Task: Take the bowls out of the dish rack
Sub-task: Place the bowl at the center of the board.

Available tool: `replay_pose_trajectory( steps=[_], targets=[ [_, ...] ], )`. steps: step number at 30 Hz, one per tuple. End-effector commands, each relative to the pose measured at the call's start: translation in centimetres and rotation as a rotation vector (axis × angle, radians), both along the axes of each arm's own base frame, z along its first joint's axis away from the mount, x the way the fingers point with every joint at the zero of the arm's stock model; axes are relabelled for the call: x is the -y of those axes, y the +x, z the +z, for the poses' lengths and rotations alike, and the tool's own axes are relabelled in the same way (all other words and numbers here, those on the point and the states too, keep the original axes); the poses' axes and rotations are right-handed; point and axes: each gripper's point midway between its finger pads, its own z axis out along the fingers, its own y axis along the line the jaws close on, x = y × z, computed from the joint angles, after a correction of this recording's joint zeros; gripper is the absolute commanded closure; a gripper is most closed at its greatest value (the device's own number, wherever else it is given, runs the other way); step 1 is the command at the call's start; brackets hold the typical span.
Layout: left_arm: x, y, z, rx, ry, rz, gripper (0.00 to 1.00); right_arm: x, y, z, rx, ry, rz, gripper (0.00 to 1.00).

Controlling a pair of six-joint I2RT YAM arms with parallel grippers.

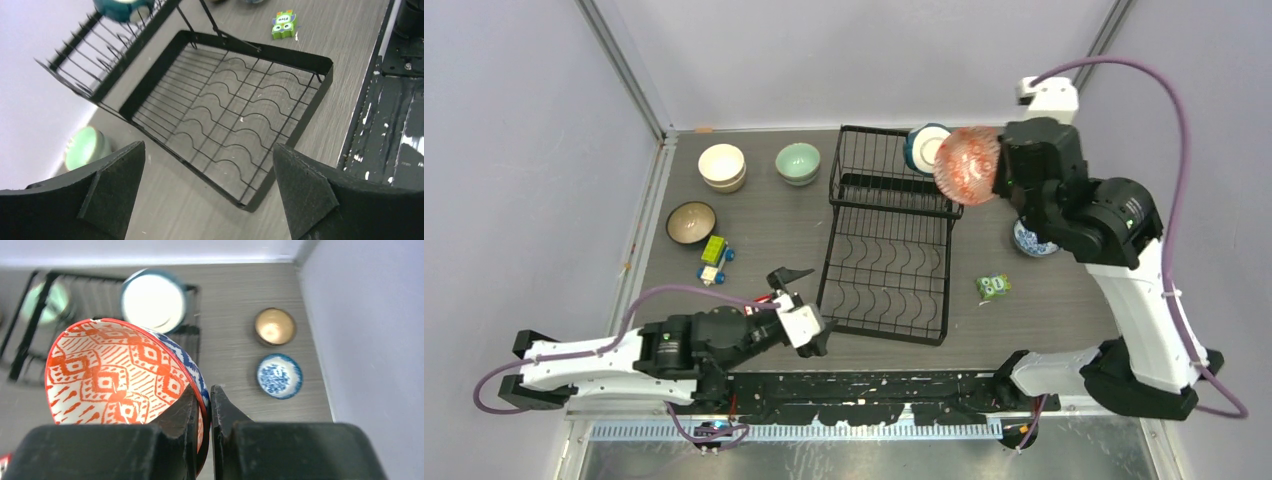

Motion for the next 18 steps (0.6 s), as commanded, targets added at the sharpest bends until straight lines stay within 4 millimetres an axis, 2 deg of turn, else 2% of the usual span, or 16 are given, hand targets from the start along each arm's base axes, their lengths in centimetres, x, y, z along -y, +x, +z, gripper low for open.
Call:
replay_pose_trajectory(
  steps=[1,5,8,13,14,18],
  targets=[
    [0.6,1.0,1.3,-0.181,-0.275,0.146,0.00,6.8,1.6,2.0,0.173,0.138,-0.304,0.99],
    [-0.7,2.3,-1.0,-0.302,-0.371,0.308,0.00,12.4,2.1,-1.2,0.202,0.301,-0.532,0.99],
    [-2.7,3.4,-2.5,-0.373,-0.431,0.463,0.00,15.2,2.1,-4.5,0.194,0.370,-0.674,0.99],
    [-7.0,4.6,-4.7,-0.437,-0.509,0.684,0.00,18.2,1.4,-10.4,0.156,0.432,-0.839,0.99],
    [-7.4,4.7,-5.0,-0.449,-0.525,0.701,0.00,19.2,1.0,-11.4,0.155,0.429,-0.887,0.99],
    [-8.4,4.5,-6.3,-0.534,-0.619,0.727,0.00,21.5,-0.8,-16.9,0.113,0.430,-1.026,0.99]
  ],
)
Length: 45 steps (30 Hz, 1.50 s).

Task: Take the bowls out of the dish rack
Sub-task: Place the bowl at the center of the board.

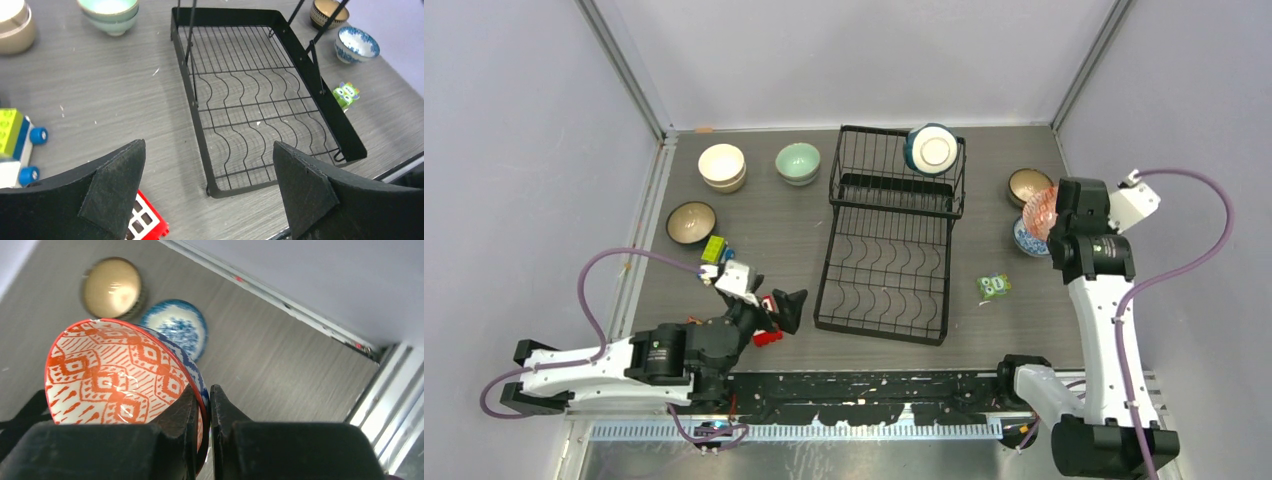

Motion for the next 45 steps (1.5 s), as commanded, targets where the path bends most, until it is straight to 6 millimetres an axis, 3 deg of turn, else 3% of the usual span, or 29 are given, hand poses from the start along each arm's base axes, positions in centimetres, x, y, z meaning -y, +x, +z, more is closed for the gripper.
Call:
replay_pose_trajectory(
  steps=[1,7,16,28,45],
  targets=[
    [-1.8,0.3,-1.7,-0.086,-0.166,0.118,0.00,2.0,-0.5,-2.0,0.157,0.072,-0.168,0.99],
    [-1.8,-0.6,-5.1,-0.178,-0.257,0.095,0.00,2.7,-3.0,-8.4,0.145,0.158,-0.277,0.99],
    [-1.3,-0.7,-6.3,-0.186,-0.129,0.098,0.00,2.3,-4.4,-15.4,0.105,0.300,-0.375,0.99],
    [0.6,-0.6,-8.1,-0.223,-0.083,0.143,0.00,2.6,-6.0,-19.0,0.072,0.337,-0.477,0.99],
    [-1.0,-0.2,-8.0,-0.219,-0.129,0.200,0.00,3.8,-7.6,-22.6,-0.007,0.337,-0.554,0.99]
  ],
)
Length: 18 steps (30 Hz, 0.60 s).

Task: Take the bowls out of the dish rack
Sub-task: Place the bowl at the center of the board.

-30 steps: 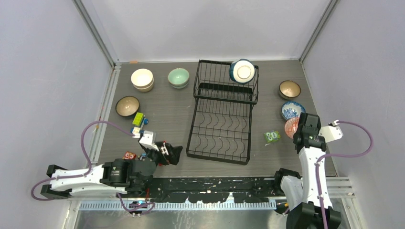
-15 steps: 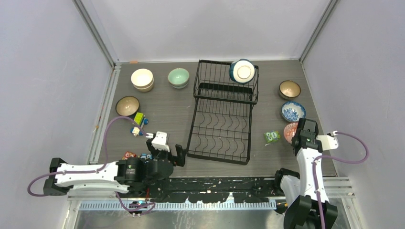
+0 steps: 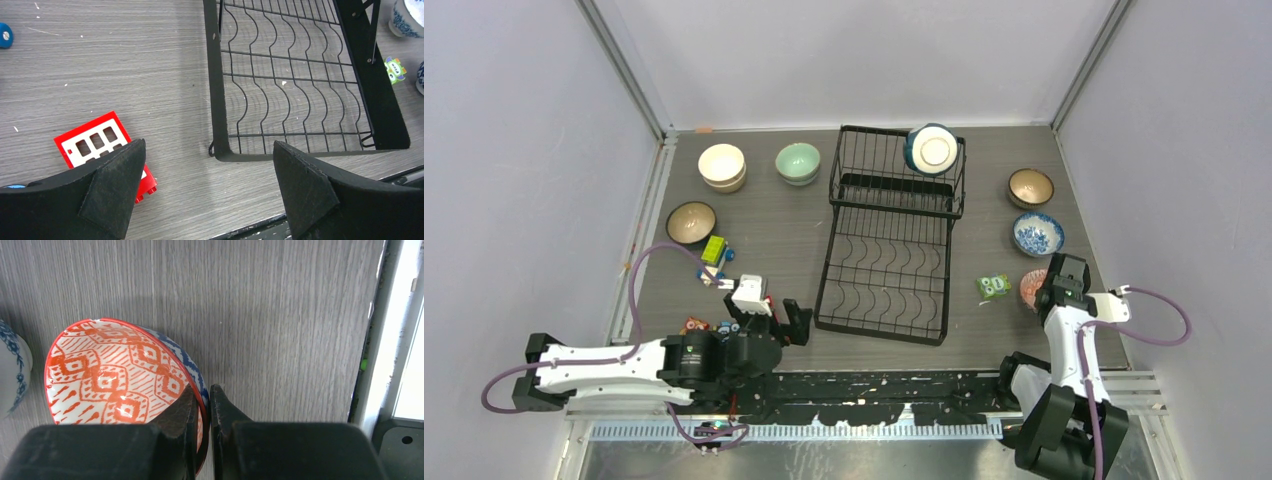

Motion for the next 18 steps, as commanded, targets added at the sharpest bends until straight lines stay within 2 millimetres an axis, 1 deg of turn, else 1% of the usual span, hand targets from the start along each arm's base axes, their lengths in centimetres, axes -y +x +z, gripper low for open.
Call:
replay_pose_trajectory(
  steps=[1,6,7,10,14,16,18],
  targets=[
    [-0.6,0.6,1.6,0.030,-0.067,0.057,0.00,1.5,1.1,0.7,0.060,-0.055,-0.044,0.99],
    [-1.1,0.7,1.9,0.040,-0.065,0.068,0.00,1.9,1.4,0.4,0.049,-0.041,-0.050,0.99],
    [-1.1,0.7,1.9,0.042,-0.065,0.070,0.00,1.9,1.4,0.4,0.043,-0.036,-0.050,0.96],
    [-1.1,0.7,2.1,0.042,-0.071,0.071,0.00,1.9,1.6,0.3,0.037,-0.028,-0.040,0.78],
    [-1.3,0.7,2.0,0.039,-0.069,0.072,0.00,1.7,1.9,0.8,0.044,-0.014,-0.030,0.47],
    [-1.4,0.8,1.8,0.040,-0.069,0.077,0.00,1.7,2.0,1.1,0.048,-0.012,-0.027,0.36],
    [-1.4,0.8,1.9,0.042,-0.074,0.081,0.00,1.6,2.0,1.4,0.047,-0.012,-0.025,0.28]
  ],
)
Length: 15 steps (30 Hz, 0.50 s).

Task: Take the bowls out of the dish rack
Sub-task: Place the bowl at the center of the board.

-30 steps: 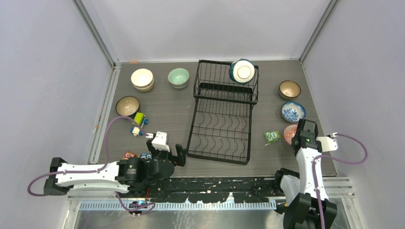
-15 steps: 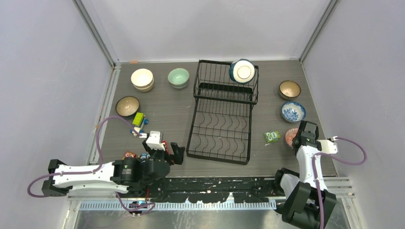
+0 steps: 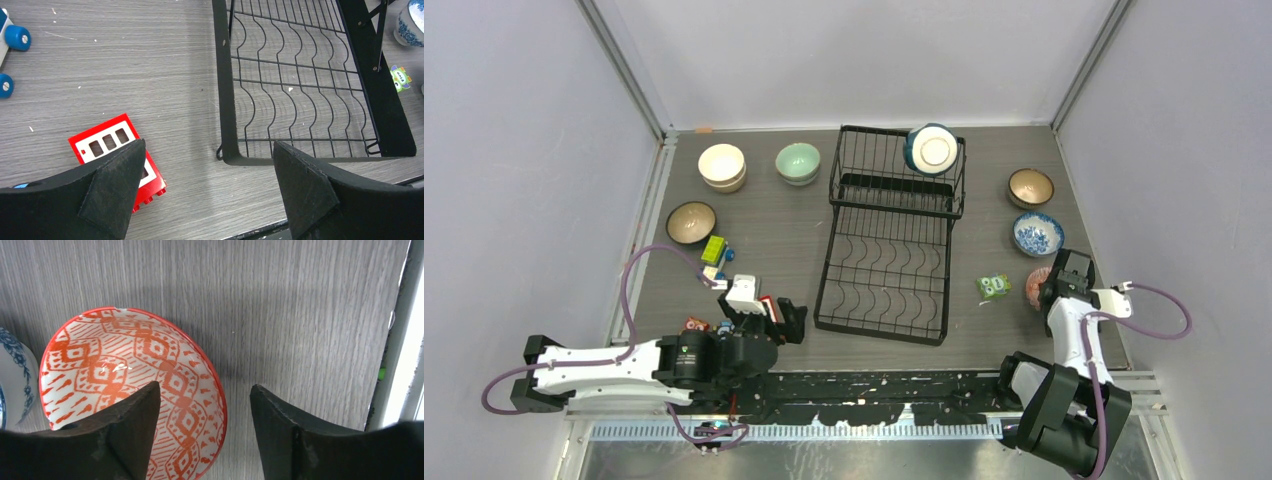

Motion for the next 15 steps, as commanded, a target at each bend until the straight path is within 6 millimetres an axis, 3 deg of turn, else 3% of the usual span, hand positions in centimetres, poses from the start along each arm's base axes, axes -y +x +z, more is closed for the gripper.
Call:
replay_pose_trajectory(
  steps=[1,6,11,15],
  targets=[
    [-0.3,0.6,1.5,0.030,-0.064,0.053,0.00,0.7,0.9,2.1,0.039,-0.027,-0.012,0.25],
    [-0.6,0.6,1.8,0.033,-0.072,0.058,0.00,0.1,1.4,3.8,0.056,-0.007,0.023,0.14],
    [-0.7,0.8,2.6,0.056,-0.117,0.072,0.00,-1.1,2.2,6.8,0.068,0.002,0.117,0.10],
    [-0.2,1.1,3.3,0.089,-0.144,0.072,0.00,-2.1,2.0,10.4,0.086,-0.060,0.210,0.08]
  ],
)
